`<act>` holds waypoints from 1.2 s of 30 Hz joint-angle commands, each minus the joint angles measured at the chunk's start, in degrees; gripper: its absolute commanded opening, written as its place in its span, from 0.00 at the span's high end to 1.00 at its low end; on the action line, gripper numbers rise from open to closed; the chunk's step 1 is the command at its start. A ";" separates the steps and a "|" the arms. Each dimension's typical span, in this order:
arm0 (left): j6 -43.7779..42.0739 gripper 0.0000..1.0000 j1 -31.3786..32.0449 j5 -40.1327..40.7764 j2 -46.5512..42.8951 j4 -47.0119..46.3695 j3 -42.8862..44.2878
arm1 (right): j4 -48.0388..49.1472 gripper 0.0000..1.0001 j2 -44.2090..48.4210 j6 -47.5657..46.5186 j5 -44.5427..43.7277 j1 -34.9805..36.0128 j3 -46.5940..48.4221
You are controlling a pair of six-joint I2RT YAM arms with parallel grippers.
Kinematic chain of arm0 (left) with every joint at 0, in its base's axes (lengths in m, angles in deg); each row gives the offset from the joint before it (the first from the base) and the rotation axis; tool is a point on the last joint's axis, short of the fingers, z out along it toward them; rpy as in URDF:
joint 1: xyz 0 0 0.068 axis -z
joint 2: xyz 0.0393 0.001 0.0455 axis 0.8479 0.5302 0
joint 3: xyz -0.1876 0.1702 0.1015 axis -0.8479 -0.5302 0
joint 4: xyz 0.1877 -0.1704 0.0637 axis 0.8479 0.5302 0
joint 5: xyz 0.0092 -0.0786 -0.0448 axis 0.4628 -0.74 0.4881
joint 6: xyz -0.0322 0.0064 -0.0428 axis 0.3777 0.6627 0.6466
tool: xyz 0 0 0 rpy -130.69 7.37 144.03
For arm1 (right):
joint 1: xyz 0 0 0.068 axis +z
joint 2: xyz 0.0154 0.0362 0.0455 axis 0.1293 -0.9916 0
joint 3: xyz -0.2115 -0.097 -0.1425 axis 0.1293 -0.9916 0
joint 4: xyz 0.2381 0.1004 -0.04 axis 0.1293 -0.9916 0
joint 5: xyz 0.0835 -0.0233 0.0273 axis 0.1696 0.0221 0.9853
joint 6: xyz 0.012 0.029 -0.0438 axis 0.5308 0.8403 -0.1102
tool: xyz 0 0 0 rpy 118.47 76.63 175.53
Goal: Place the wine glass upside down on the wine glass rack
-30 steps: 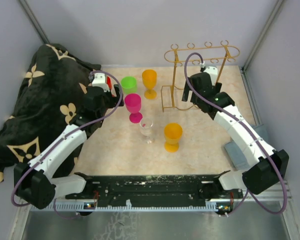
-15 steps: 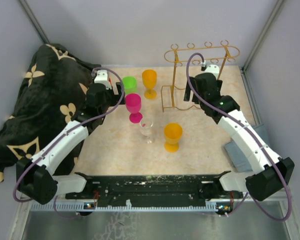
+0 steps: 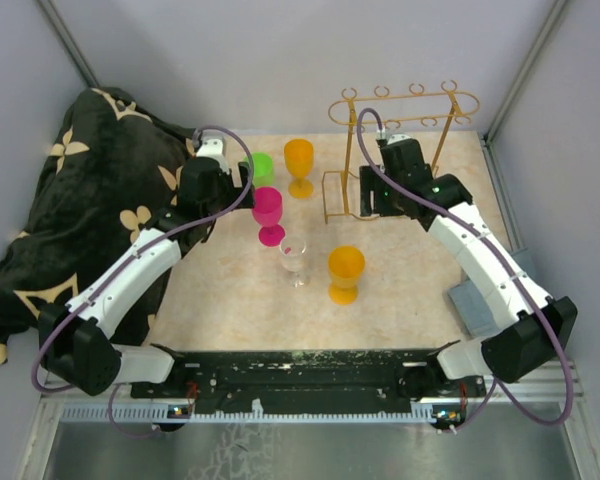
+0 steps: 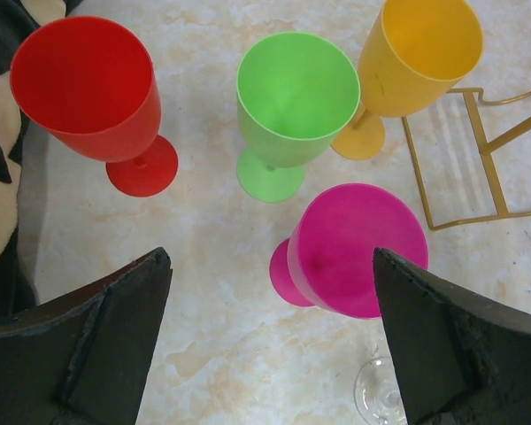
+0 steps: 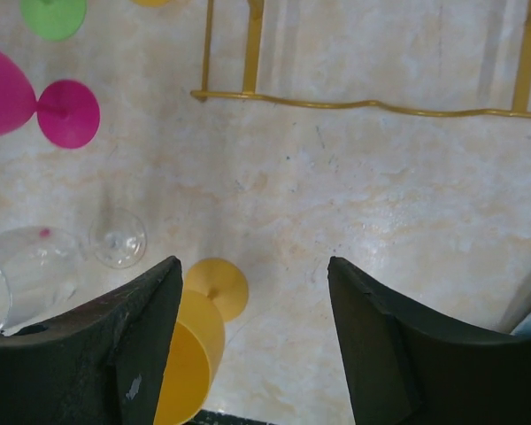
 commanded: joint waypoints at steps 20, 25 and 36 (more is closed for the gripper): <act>1.58 0.00 -0.23 -1.85 -0.50 4.69 0.67 | -11.59 0.47 2.32 -2.82 17.94 4.58 -4.99; 2.21 0.00 -0.26 -1.88 -0.43 4.49 -0.04 | -11.54 0.48 2.68 -3.08 16.24 5.35 -7.25; 2.98 0.00 -0.25 -2.56 0.72 4.47 -0.26 | -9.31 0.60 1.31 -3.34 13.66 6.64 -10.65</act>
